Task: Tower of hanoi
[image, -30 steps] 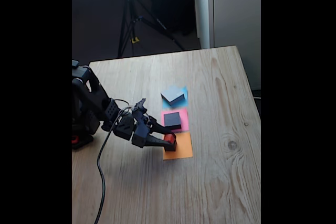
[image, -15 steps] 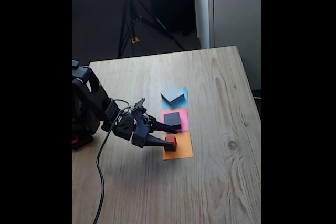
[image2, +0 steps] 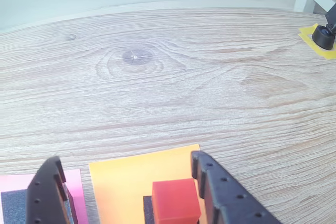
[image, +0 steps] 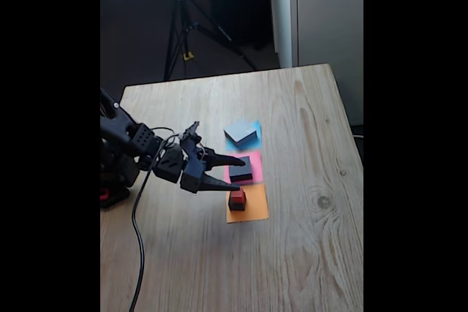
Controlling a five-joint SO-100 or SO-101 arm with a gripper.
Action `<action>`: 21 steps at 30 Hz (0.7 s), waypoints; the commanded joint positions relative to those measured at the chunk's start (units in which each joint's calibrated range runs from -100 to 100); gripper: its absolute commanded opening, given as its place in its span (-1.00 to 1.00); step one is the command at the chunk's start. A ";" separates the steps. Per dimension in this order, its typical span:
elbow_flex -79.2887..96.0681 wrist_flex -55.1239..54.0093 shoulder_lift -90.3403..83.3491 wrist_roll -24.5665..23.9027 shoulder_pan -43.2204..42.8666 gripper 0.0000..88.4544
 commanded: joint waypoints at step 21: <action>-52.39 92.37 -26.81 0.69 -6.76 -1.00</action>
